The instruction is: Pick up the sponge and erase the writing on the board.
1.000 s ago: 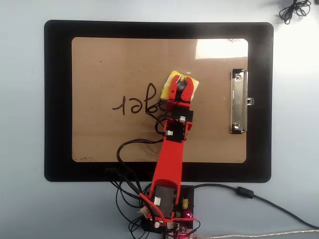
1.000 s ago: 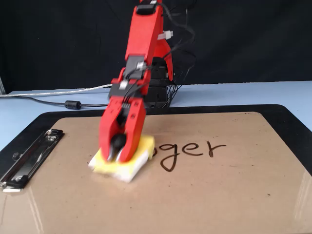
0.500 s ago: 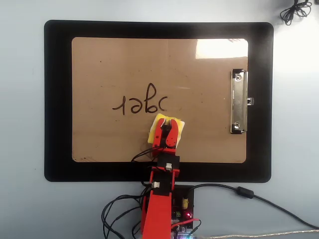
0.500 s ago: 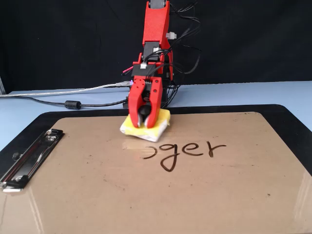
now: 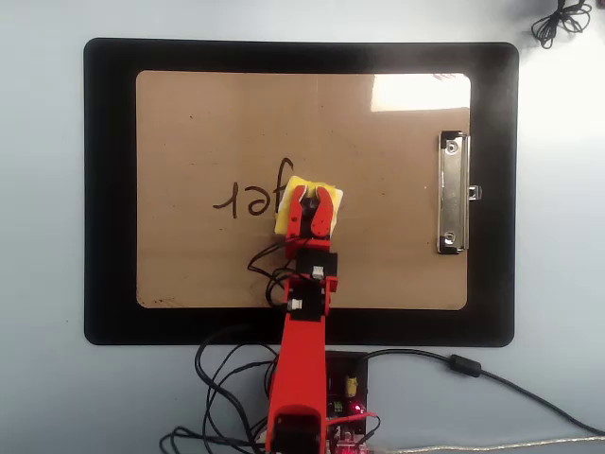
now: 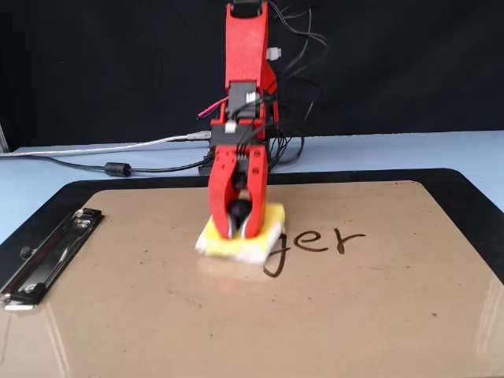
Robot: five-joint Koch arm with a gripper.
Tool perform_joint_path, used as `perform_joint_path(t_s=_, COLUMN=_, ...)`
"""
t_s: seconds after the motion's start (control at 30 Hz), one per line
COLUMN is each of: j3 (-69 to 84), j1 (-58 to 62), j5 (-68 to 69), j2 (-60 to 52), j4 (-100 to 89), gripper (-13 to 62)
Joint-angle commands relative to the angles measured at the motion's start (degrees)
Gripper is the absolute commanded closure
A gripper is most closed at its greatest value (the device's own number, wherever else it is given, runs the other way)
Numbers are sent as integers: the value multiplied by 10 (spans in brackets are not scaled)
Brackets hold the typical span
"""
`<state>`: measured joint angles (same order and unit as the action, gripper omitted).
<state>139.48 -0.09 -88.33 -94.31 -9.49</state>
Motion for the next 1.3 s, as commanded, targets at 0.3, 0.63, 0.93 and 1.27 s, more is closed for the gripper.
perform_joint_path(t_s=0.3, j3=-153, j1=-4, j5=-4, j2=121, j4=-3, gripper=574)
perform_joint_path(t_s=0.63, j3=63, j1=-76, j5=-6, j2=-109, j4=5, gripper=574)
perform_joint_path(t_s=0.93, j3=-37, j1=-99, j5=-7, j2=22, j4=-11, gripper=574)
perform_joint_path(t_s=1.27, j3=-50, j1=-98, j5=-8, j2=27, j4=-4, gripper=574)
